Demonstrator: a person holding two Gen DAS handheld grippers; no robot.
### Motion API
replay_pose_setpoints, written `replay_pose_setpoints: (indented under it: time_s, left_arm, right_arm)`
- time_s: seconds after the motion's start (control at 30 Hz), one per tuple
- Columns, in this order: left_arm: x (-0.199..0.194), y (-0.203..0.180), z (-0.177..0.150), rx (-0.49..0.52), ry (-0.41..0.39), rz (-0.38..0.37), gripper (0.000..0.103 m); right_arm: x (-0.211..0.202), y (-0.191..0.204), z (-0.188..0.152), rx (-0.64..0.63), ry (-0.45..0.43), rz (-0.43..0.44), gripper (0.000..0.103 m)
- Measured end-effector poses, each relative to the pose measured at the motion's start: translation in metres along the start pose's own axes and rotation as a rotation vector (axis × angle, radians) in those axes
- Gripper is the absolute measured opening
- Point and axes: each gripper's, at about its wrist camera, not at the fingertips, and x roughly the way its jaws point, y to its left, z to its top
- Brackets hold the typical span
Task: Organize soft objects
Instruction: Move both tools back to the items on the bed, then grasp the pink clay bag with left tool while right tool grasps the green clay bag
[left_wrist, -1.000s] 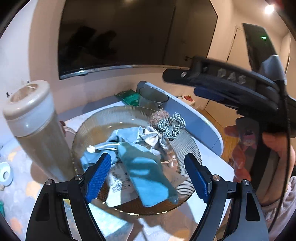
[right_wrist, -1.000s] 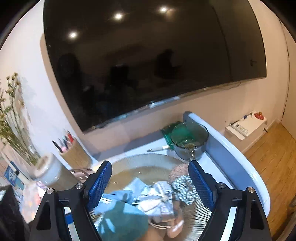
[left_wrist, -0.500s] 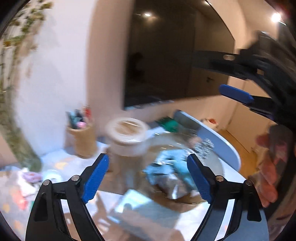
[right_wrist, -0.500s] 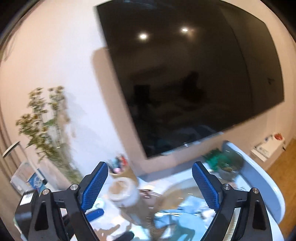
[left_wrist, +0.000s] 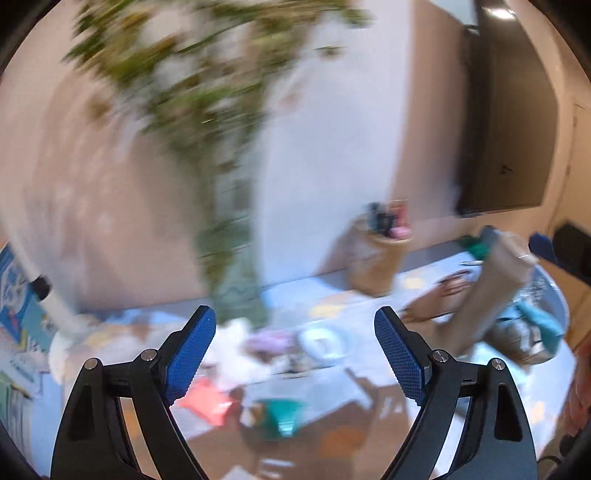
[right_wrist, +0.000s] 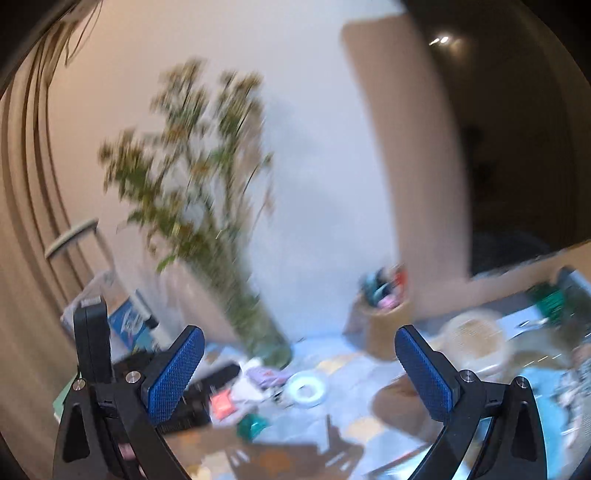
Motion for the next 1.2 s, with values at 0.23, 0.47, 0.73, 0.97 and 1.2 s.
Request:
replay_pose_setpoints:
  time_s: [0.23,0.47,0.73,0.97,1.2]
  left_arm:
    - [0.037,0.082,-0.060,-0.133,0.077,0.028,0.087]
    - [0.083,0.085,-0.099,-0.063,0.192,0.015,0.087]
    - [0.106,0.096,-0.119,-0.074,0.252,0.013,0.089]
    - [0.115,0.085,-0.122,-0.023,0.291,0.033,0.102]
    - [0.106,0.097,-0.117,-0.072,0.233,0.040,0.066]
  right_arm:
    - [0.092,0.041,-0.064,-0.003,0.151,0.043,0.103]
    - [0.177,0.053,-0.138,-0.117,0.363,0.028,0.103]
    - [0.215,0.049,-0.174,-0.201,0.487,0.053,0.103]
    - [0.218,0.062,-0.182,-0.311,0.501,-0.016,0.103]
    - [0.213,0.071,-0.181,-0.344,0.455,-0.015,0.056]
